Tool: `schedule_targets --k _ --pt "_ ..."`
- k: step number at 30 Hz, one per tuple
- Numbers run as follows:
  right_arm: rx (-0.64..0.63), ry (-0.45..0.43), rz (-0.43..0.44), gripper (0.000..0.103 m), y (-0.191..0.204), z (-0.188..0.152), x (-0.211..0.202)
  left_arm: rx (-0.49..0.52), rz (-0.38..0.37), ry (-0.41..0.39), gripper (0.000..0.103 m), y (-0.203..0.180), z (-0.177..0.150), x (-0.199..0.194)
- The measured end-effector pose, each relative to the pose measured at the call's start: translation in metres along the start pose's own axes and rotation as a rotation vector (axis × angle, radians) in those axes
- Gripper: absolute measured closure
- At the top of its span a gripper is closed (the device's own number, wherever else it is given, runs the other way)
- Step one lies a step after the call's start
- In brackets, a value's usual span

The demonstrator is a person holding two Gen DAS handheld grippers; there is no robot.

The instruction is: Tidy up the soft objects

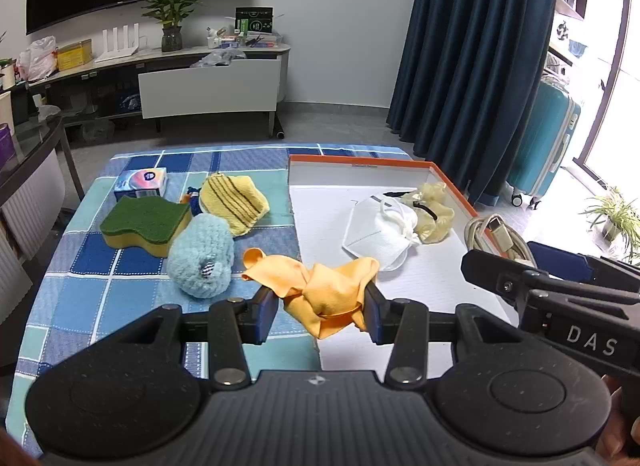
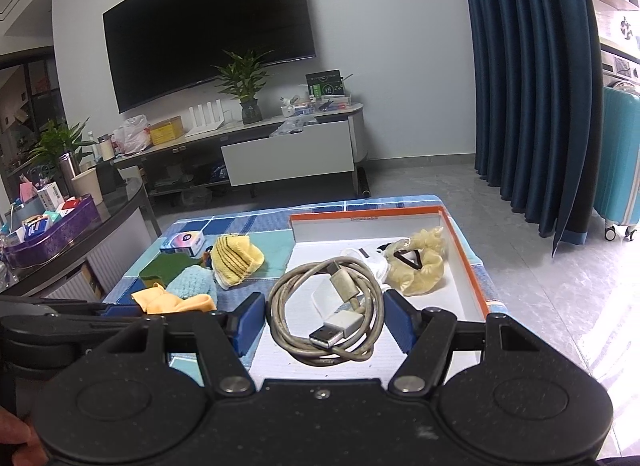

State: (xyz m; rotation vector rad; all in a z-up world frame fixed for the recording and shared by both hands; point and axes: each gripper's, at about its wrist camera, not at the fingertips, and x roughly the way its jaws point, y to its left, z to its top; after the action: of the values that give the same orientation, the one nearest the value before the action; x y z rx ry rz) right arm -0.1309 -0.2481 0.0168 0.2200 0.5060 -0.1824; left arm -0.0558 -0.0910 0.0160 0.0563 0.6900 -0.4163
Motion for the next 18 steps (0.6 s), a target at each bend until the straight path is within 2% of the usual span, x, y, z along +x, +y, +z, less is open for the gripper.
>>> schedule_targets --k 18 --pt "0.029 -0.007 -0.040 0.025 -0.022 0.006 0.003 0.030 -0.057 0.011 0.058 -0.021 0.008 0.016"
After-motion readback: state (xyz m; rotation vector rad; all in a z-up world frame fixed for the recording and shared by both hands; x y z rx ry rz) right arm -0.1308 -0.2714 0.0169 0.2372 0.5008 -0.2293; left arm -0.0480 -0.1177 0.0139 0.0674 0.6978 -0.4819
